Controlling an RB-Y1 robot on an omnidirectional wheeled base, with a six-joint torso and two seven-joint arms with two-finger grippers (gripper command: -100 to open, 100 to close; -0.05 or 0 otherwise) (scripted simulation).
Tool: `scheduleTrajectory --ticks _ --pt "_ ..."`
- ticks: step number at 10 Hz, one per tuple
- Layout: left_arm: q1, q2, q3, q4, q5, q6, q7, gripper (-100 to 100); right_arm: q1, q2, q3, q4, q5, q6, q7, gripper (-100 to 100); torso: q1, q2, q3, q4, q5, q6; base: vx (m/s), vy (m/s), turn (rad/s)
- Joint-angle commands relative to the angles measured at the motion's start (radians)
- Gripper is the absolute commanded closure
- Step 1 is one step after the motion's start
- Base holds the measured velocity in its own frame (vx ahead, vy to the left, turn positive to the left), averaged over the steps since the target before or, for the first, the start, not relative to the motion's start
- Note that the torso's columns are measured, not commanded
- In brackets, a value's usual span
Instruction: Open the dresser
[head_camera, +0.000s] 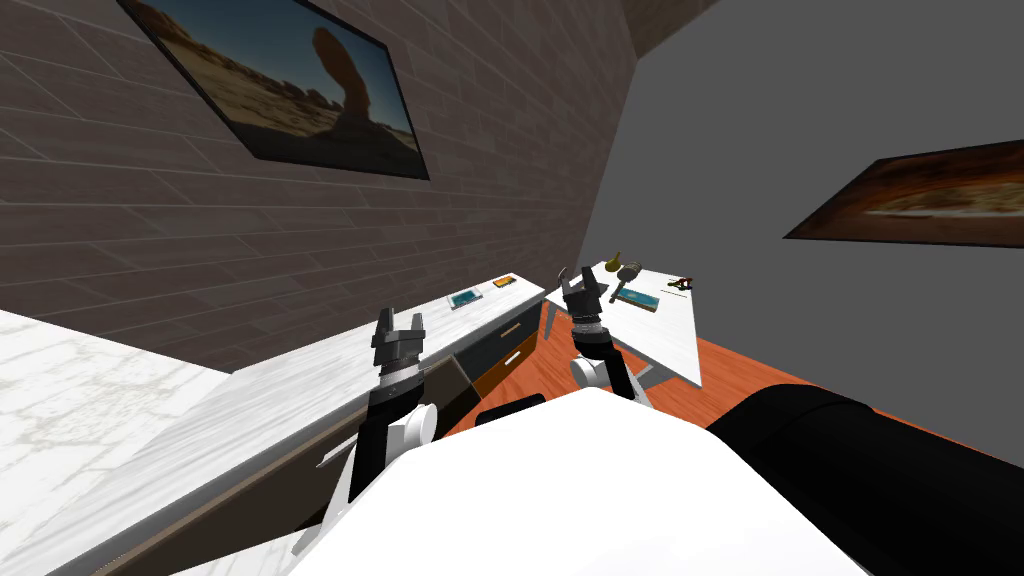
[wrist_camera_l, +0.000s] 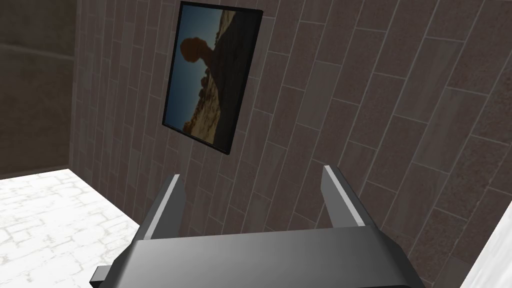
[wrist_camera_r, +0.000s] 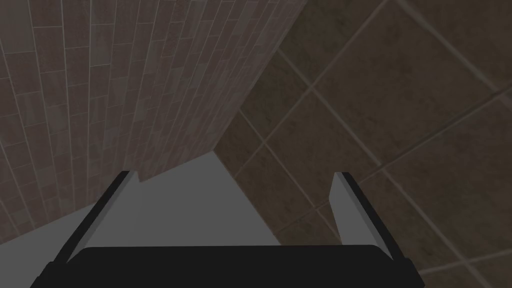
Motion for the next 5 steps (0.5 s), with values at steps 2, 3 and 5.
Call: scheduleTrajectory --ticks 2,3,5 --pt "0.000 0.000 0.000 0.000 0.000 0.000 0.000 0 0.000 0.000 0.000 0.000 0.000 0.000 0.000 0 0.000 0.104 -0.209 0.105 0.000 0.000 0.000 0.000 0.000" --pt "0.000 0.000 0.000 0.000 0.000 0.000 0.000 0 0.000 0.000 0.000 0.000 0.000 0.000 0.000 0 0.000 0.175 -0.351 0.176 0.000 0.000 0.000 0.000 0.000" --pt "0.000 0.000 0.000 0.000 0.000 0.000 0.000 0 0.000 0.000 0.000 0.000 0.000 0.000 0.000 0 0.000 0.322 -0.644 0.322 0.000 0.000 0.000 0.000 0.000"
